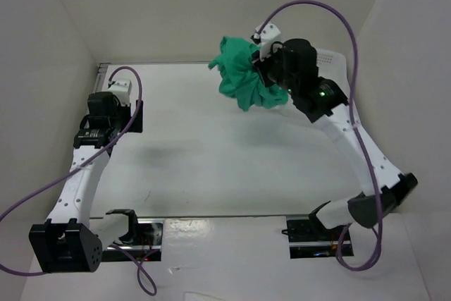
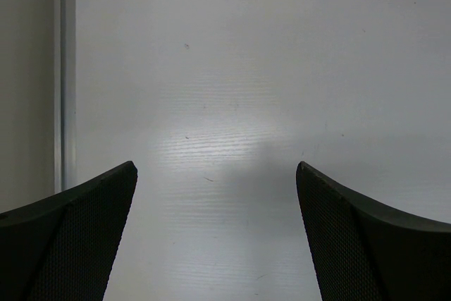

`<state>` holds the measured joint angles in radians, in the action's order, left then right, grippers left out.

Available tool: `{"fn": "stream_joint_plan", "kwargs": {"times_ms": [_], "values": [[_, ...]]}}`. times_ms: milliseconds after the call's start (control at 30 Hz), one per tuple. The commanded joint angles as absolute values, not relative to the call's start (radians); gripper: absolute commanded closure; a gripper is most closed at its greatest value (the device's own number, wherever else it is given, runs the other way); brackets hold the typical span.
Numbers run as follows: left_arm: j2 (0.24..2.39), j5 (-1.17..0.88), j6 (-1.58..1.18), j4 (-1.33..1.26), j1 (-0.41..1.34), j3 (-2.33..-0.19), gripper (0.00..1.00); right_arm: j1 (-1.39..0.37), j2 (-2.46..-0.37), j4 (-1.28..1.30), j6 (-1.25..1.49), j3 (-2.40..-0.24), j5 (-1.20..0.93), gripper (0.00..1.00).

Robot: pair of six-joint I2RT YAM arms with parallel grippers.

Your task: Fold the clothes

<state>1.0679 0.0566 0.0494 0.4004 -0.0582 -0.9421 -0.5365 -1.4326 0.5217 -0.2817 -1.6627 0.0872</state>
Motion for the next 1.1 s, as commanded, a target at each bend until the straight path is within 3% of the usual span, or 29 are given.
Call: {"fn": "stream_joint_plan", "kwargs": {"times_ms": [0, 33, 67, 133, 167, 267, 467, 500, 600, 867, 967, 1067], "values": [[1.045, 0.046, 0.055, 0.368, -0.055, -0.937, 0.01, -0.509, -1.341, 0.549, -0.304, -1.671, -0.072, 1.0], [1.045, 0.046, 0.055, 0.368, -0.055, -0.937, 0.01, -0.509, -1.329, 0.58, -0.328, -1.648, -0.124, 1.0], [1.045, 0.046, 0.055, 0.368, -0.055, -0.937, 0.01, -0.509, -1.306, 0.58, -0.351, -1.584, -0.179, 0.92], [1.045, 0.046, 0.055, 0.368, -0.055, -0.937, 0.01, -0.509, -1.284, 0.558, -0.351, -1.501, -0.157, 0.58], [1.045, 0.046, 0.055, 0.368, -0.055, -0.937, 0.01, -0.509, -1.269, 0.54, -0.385, -1.411, -0.129, 0.32], [1.054, 0.046, 0.055, 0.368, -0.055, -0.937, 0.01, -0.509, -1.258, 0.462, -0.394, -1.237, 0.004, 0.1], [1.054, 0.037, 0.064, 0.368, -0.055, -0.937, 0.01, -0.509, -1.161, 0.162, -0.405, -1.03, 0.343, 0.07], [1.054, 0.028, 0.064, 0.368, -0.055, -0.937, 0.01, -0.509, -1.114, 0.119, -0.422, -1.02, 0.42, 0.02], [1.045, 0.028, 0.064, 0.368, -0.055, -0.937, 0.01, -0.529, -1.072, -0.03, -0.532, -1.029, 0.568, 0.02], [1.025, 0.038, 0.083, 0.368, -0.055, -0.928, 0.01, -0.552, -1.278, -0.31, -1.019, -1.086, 0.655, 0.02], [1.014, 0.014, 0.083, 0.368, -0.067, -0.919, 0.01, -0.526, -1.382, -0.451, -1.133, -1.117, 0.704, 0.02], [1.005, 0.005, 0.083, 0.368, -0.089, -0.919, 0.01, -0.497, -1.423, -0.426, -1.123, -1.17, 0.704, 0.02]]}}
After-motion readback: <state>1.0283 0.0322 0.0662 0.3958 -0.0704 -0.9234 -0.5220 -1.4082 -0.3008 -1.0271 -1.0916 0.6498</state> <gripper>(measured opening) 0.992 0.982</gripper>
